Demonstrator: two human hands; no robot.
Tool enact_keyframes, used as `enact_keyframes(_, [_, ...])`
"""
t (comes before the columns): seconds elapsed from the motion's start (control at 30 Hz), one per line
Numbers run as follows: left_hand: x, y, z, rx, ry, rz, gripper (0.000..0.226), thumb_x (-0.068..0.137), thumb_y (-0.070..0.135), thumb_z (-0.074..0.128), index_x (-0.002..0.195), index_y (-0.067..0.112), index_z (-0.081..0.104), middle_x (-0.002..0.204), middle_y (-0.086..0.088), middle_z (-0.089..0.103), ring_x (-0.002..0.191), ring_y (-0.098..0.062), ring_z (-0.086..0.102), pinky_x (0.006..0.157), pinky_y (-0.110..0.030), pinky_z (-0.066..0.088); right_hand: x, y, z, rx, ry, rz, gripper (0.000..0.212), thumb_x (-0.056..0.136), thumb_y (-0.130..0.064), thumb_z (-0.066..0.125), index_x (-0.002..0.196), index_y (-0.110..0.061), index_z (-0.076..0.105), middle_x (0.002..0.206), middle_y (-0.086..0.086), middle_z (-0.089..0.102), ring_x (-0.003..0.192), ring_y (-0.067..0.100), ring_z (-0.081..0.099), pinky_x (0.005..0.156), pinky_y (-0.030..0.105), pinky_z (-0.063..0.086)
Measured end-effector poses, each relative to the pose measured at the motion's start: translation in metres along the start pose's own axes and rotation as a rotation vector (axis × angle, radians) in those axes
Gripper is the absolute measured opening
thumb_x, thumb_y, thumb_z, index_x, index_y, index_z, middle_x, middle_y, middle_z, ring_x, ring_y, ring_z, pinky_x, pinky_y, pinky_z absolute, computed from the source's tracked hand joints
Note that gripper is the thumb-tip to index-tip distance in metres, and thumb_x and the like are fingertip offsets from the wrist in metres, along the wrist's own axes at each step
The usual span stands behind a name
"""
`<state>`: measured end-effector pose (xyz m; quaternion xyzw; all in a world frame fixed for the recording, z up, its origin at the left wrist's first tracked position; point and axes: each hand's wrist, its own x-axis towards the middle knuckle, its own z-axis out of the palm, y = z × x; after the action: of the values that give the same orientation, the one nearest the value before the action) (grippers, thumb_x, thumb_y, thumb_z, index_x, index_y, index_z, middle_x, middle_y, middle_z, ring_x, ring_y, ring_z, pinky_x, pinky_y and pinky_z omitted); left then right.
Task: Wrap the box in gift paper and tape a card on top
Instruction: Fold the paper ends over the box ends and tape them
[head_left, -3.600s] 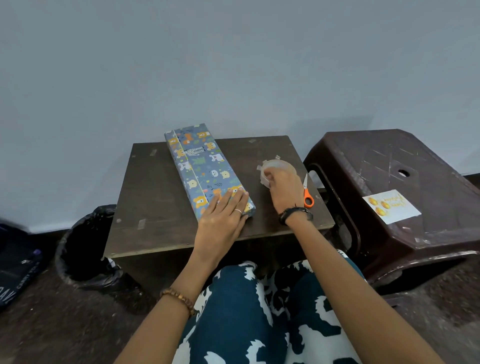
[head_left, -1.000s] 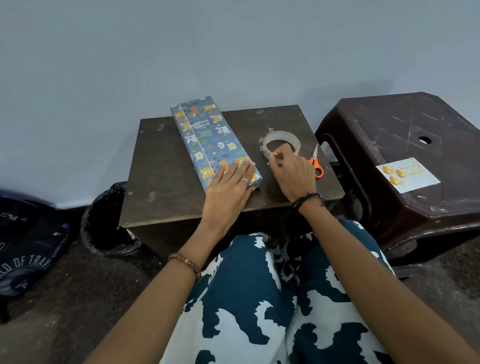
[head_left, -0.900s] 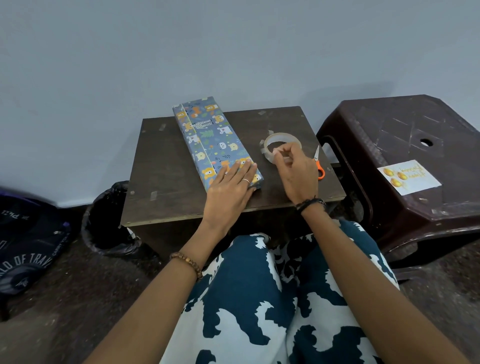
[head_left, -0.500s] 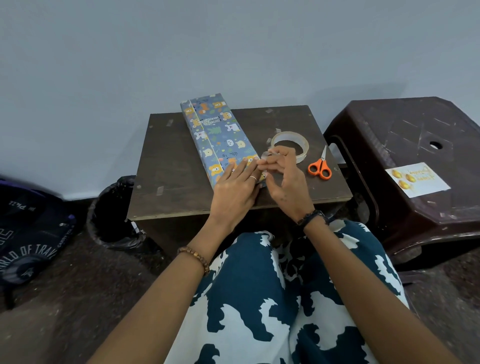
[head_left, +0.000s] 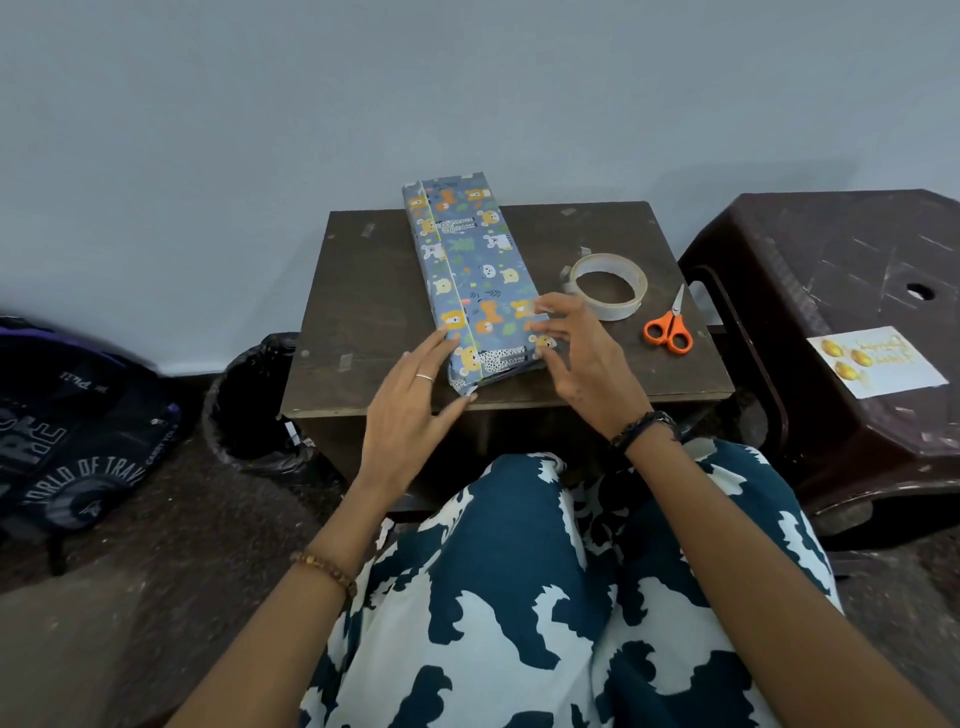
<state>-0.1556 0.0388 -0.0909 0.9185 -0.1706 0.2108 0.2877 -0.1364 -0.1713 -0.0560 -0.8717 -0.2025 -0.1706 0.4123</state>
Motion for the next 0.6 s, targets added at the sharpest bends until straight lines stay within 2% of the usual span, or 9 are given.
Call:
enact_keyframes(0.07, [0.001, 0.000, -0.001, -0.109, 0.019, -0.052, 0.054, 0.082, 0.023, 0.071, 0.131, 0.018, 0.049, 0.142, 0.007, 0.045, 0.126, -0.002, 0.043, 0.097, -0.013, 0.037, 0.002, 0.001, 0.001, -0.033, 0.005, -0.029, 0.045, 0.084, 0.009, 0.057, 0.120, -0.016, 0.045, 0.114, 0.002, 0.055, 0.104, -0.004, 0.054, 0.087, 0.018, 0.049])
enact_keyframes(0.1, [0.002, 0.000, -0.001, -0.143, 0.039, -0.052, 0.052, 0.081, 0.020, 0.072, 0.129, 0.016, 0.052, 0.140, 0.006, 0.047, 0.125, -0.001, 0.045, 0.097, -0.010, 0.036, 0.002, 0.001, 0.001, -0.052, 0.005, -0.040, 0.041, 0.084, 0.009, 0.057, 0.118, -0.012, 0.049, 0.114, 0.004, 0.055, 0.104, -0.006, 0.052, 0.087, 0.015, 0.047])
enact_keyframes(0.2, [0.002, -0.007, 0.003, -0.198, 0.084, 0.002, 0.045, 0.081, 0.017, 0.071, 0.123, 0.008, 0.058, 0.134, -0.003, 0.054, 0.123, -0.007, 0.050, 0.102, -0.014, 0.037, 0.003, 0.002, 0.000, -0.106, -0.010, -0.063, 0.033, 0.084, 0.008, 0.059, 0.113, -0.007, 0.053, 0.113, 0.005, 0.056, 0.103, -0.007, 0.050, 0.089, 0.014, 0.046])
enact_keyframes(0.3, [0.004, -0.013, 0.003, -0.165, 0.116, 0.083, 0.040, 0.084, 0.026, 0.064, 0.119, 0.005, 0.061, 0.129, -0.008, 0.058, 0.118, -0.010, 0.055, 0.098, -0.021, 0.044, 0.003, 0.000, -0.001, -0.110, -0.019, -0.049, 0.032, 0.085, 0.006, 0.058, 0.113, -0.009, 0.052, 0.114, 0.003, 0.057, 0.103, -0.003, 0.053, 0.089, 0.023, 0.049])
enact_keyframes(0.37, [0.006, -0.016, 0.002, -0.117, 0.126, 0.131, 0.039, 0.086, 0.029, 0.060, 0.118, 0.007, 0.062, 0.127, -0.006, 0.059, 0.114, -0.008, 0.056, 0.088, -0.025, 0.051, 0.001, -0.008, 0.000, -0.125, -0.018, -0.056, 0.036, 0.087, 0.001, 0.059, 0.116, -0.018, 0.047, 0.111, -0.001, 0.063, 0.097, 0.003, 0.058, 0.084, 0.024, 0.049])
enact_keyframes(0.47, [0.007, -0.020, 0.000, -0.001, 0.100, 0.201, 0.040, 0.088, 0.033, 0.056, 0.121, 0.012, 0.056, 0.130, -0.003, 0.056, 0.104, -0.011, 0.061, 0.065, -0.029, 0.057, -0.004, -0.018, 0.010, -0.255, -0.044, -0.226, 0.041, 0.083, -0.006, 0.065, 0.113, -0.023, 0.042, 0.099, 0.001, 0.070, 0.086, 0.012, 0.062, 0.078, 0.022, 0.042])
enact_keyframes(0.53, [0.007, -0.022, -0.001, 0.103, 0.082, 0.289, 0.036, 0.090, 0.033, 0.053, 0.122, 0.017, 0.049, 0.133, -0.002, 0.052, 0.085, -0.016, 0.067, 0.050, -0.027, 0.054, -0.004, -0.019, 0.018, -0.305, -0.090, -0.288, 0.036, 0.084, -0.013, 0.060, 0.115, -0.022, 0.041, 0.098, 0.006, 0.070, 0.086, 0.022, 0.065, 0.083, 0.026, 0.040])
enact_keyframes(0.6, [0.006, -0.023, -0.002, 0.220, 0.114, 0.391, 0.025, 0.092, 0.030, 0.053, 0.116, 0.022, 0.049, 0.130, -0.002, 0.054, 0.068, -0.018, 0.065, 0.048, -0.025, 0.047, -0.001, -0.016, 0.021, -0.323, -0.108, -0.292, 0.033, 0.085, -0.020, 0.052, 0.116, -0.021, 0.040, 0.101, 0.009, 0.069, 0.087, 0.028, 0.065, 0.087, 0.028, 0.040])
